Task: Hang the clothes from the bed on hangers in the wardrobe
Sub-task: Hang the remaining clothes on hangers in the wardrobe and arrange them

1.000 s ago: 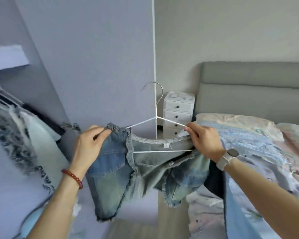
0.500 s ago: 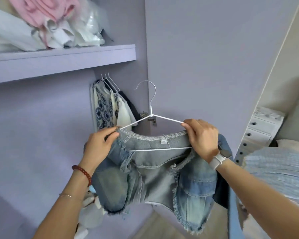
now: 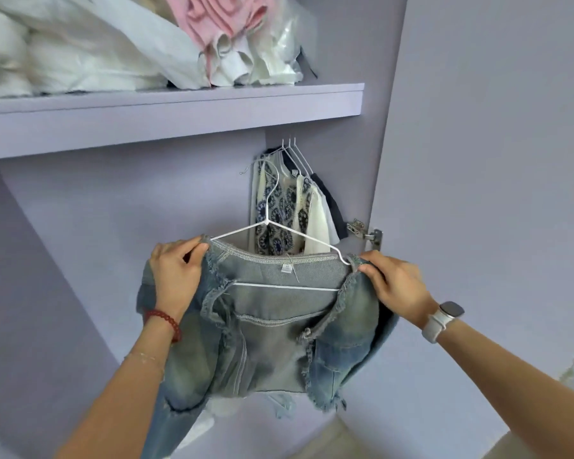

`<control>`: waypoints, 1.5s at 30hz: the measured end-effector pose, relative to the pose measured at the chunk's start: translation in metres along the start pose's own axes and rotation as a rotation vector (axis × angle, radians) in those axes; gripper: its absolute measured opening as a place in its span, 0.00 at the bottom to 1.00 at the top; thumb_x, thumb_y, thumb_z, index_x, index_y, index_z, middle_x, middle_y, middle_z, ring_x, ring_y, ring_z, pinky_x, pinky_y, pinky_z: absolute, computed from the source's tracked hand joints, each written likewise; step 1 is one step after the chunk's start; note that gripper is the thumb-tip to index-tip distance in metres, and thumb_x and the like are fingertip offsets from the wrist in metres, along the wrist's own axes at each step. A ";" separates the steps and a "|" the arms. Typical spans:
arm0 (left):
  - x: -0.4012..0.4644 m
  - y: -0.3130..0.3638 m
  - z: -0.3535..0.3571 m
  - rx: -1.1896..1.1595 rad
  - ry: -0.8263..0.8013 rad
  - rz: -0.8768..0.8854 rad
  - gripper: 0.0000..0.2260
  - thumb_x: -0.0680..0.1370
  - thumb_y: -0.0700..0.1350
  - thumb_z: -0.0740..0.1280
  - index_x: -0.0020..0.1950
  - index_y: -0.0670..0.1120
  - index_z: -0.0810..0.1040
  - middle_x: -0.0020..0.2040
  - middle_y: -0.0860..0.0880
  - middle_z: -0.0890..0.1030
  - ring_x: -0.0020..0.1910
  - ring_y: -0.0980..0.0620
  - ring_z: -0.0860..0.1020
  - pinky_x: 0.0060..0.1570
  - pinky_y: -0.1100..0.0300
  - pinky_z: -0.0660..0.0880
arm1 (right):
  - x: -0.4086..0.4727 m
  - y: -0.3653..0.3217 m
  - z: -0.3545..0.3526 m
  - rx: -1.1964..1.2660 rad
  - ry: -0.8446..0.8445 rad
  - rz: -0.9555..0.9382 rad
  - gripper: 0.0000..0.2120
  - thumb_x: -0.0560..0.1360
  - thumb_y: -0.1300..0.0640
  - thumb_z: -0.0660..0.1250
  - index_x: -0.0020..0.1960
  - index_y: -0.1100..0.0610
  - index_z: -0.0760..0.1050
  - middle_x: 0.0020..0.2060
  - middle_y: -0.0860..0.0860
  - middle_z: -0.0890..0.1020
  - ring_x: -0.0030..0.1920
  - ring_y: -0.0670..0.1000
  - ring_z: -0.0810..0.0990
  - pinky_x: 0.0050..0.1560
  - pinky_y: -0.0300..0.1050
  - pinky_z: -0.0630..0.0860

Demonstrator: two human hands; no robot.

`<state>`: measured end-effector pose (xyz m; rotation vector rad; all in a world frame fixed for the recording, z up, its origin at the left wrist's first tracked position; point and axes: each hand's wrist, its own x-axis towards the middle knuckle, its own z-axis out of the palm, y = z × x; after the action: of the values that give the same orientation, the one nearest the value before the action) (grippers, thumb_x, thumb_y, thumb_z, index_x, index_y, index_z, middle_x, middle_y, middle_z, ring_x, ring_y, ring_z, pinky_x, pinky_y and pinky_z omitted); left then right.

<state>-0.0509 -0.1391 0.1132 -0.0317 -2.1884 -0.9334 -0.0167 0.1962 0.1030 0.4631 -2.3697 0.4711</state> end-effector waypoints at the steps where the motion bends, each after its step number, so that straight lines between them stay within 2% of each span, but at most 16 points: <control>1: 0.004 -0.007 0.001 0.032 0.003 -0.036 0.07 0.74 0.40 0.69 0.50 0.40 0.83 0.47 0.40 0.83 0.50 0.40 0.78 0.65 0.39 0.60 | 0.004 -0.007 0.008 -0.020 0.069 0.002 0.17 0.75 0.49 0.54 0.48 0.57 0.78 0.33 0.53 0.83 0.33 0.55 0.82 0.33 0.42 0.70; 3: 0.010 -0.017 0.001 0.100 -0.006 -0.078 0.08 0.75 0.44 0.68 0.53 0.44 0.82 0.53 0.44 0.82 0.57 0.43 0.76 0.67 0.39 0.56 | 0.012 -0.022 0.023 -0.019 0.162 0.013 0.16 0.75 0.51 0.55 0.45 0.58 0.79 0.32 0.52 0.83 0.30 0.54 0.81 0.32 0.40 0.67; 5: 0.016 -0.019 0.000 0.142 -0.004 -0.052 0.12 0.75 0.46 0.68 0.58 0.45 0.80 0.57 0.43 0.79 0.60 0.42 0.73 0.66 0.39 0.59 | 0.022 -0.033 0.035 0.025 0.200 0.045 0.16 0.75 0.51 0.56 0.44 0.57 0.80 0.33 0.52 0.83 0.30 0.53 0.81 0.32 0.40 0.68; 8: 0.022 0.000 -0.003 0.187 0.084 0.118 0.18 0.75 0.50 0.61 0.63 0.44 0.76 0.58 0.42 0.77 0.60 0.44 0.70 0.63 0.45 0.62 | 0.036 -0.045 0.053 0.064 0.226 0.098 0.18 0.75 0.49 0.55 0.43 0.57 0.80 0.33 0.52 0.83 0.30 0.55 0.81 0.28 0.39 0.70; 10: 0.030 0.018 -0.004 0.239 0.164 0.272 0.19 0.75 0.49 0.58 0.63 0.45 0.76 0.58 0.43 0.76 0.60 0.47 0.67 0.60 0.47 0.62 | 0.047 -0.048 0.064 0.093 0.246 0.174 0.19 0.75 0.47 0.54 0.44 0.57 0.80 0.32 0.53 0.83 0.30 0.57 0.80 0.30 0.40 0.69; 12: 0.041 0.034 -0.002 0.298 0.229 0.392 0.18 0.75 0.46 0.59 0.62 0.45 0.76 0.60 0.42 0.75 0.62 0.46 0.66 0.61 0.48 0.61 | 0.061 -0.050 0.071 0.168 0.234 0.297 0.19 0.76 0.48 0.54 0.47 0.58 0.79 0.34 0.56 0.83 0.35 0.61 0.81 0.34 0.45 0.70; 14: 0.056 0.050 0.003 0.369 0.287 0.483 0.18 0.74 0.44 0.59 0.63 0.44 0.75 0.62 0.40 0.74 0.64 0.44 0.64 0.61 0.47 0.59 | 0.081 -0.049 0.076 0.245 0.204 0.402 0.14 0.79 0.52 0.56 0.49 0.58 0.77 0.37 0.59 0.83 0.41 0.63 0.80 0.40 0.50 0.71; 17: 0.081 0.070 0.016 0.499 0.298 0.557 0.20 0.74 0.43 0.58 0.66 0.44 0.72 0.67 0.40 0.71 0.68 0.42 0.62 0.65 0.42 0.58 | 0.113 -0.045 0.086 0.299 0.221 0.462 0.11 0.79 0.55 0.58 0.50 0.60 0.76 0.35 0.60 0.82 0.39 0.64 0.79 0.40 0.51 0.72; 20: 0.111 0.077 0.032 0.681 0.271 0.559 0.24 0.74 0.45 0.58 0.71 0.46 0.67 0.71 0.41 0.66 0.72 0.40 0.59 0.68 0.37 0.53 | 0.149 -0.035 0.101 0.348 0.251 0.486 0.12 0.79 0.55 0.57 0.50 0.61 0.76 0.36 0.61 0.81 0.39 0.63 0.79 0.40 0.50 0.71; 25: 0.139 0.067 0.063 0.798 0.324 0.475 0.27 0.75 0.49 0.58 0.74 0.47 0.59 0.74 0.41 0.60 0.73 0.37 0.55 0.68 0.36 0.47 | 0.198 -0.016 0.128 0.342 0.229 0.492 0.13 0.80 0.55 0.56 0.52 0.63 0.75 0.40 0.62 0.81 0.42 0.63 0.78 0.37 0.46 0.63; 29: 0.148 0.051 0.074 0.852 0.409 0.514 0.29 0.76 0.50 0.60 0.75 0.49 0.55 0.75 0.44 0.56 0.73 0.39 0.50 0.69 0.38 0.43 | 0.221 0.000 0.158 0.369 0.194 0.570 0.13 0.80 0.56 0.55 0.53 0.64 0.74 0.44 0.62 0.81 0.46 0.64 0.78 0.40 0.49 0.68; 33: 0.155 0.044 0.078 0.881 0.466 0.534 0.30 0.76 0.51 0.59 0.76 0.51 0.52 0.74 0.45 0.54 0.75 0.43 0.41 0.69 0.40 0.40 | 0.237 0.010 0.177 0.414 0.090 0.649 0.13 0.80 0.57 0.55 0.54 0.64 0.72 0.47 0.61 0.80 0.48 0.62 0.77 0.44 0.49 0.71; 38: 0.156 0.044 0.079 0.901 0.448 0.527 0.30 0.76 0.51 0.60 0.76 0.50 0.54 0.74 0.45 0.53 0.73 0.40 0.46 0.69 0.40 0.40 | 0.245 0.019 0.189 0.411 -0.055 0.697 0.14 0.79 0.55 0.54 0.57 0.61 0.73 0.50 0.60 0.80 0.51 0.62 0.77 0.50 0.49 0.73; 42: 0.154 0.046 0.078 0.906 0.419 0.512 0.31 0.76 0.51 0.60 0.76 0.50 0.52 0.74 0.45 0.52 0.73 0.39 0.46 0.69 0.40 0.39 | 0.241 0.022 0.184 0.320 -0.205 0.639 0.14 0.79 0.55 0.55 0.58 0.62 0.73 0.54 0.60 0.79 0.55 0.61 0.76 0.52 0.48 0.71; 45: 0.151 0.048 0.075 0.905 0.375 0.502 0.32 0.75 0.50 0.61 0.76 0.50 0.52 0.75 0.44 0.52 0.73 0.39 0.47 0.69 0.40 0.39 | 0.229 0.021 0.175 0.338 -0.247 0.594 0.16 0.78 0.58 0.57 0.63 0.62 0.70 0.59 0.59 0.75 0.60 0.60 0.72 0.57 0.49 0.70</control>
<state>-0.1934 -0.0943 0.2058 0.0253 -1.9202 0.3374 -0.2841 0.0904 0.1274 -0.0601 -2.6593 1.1524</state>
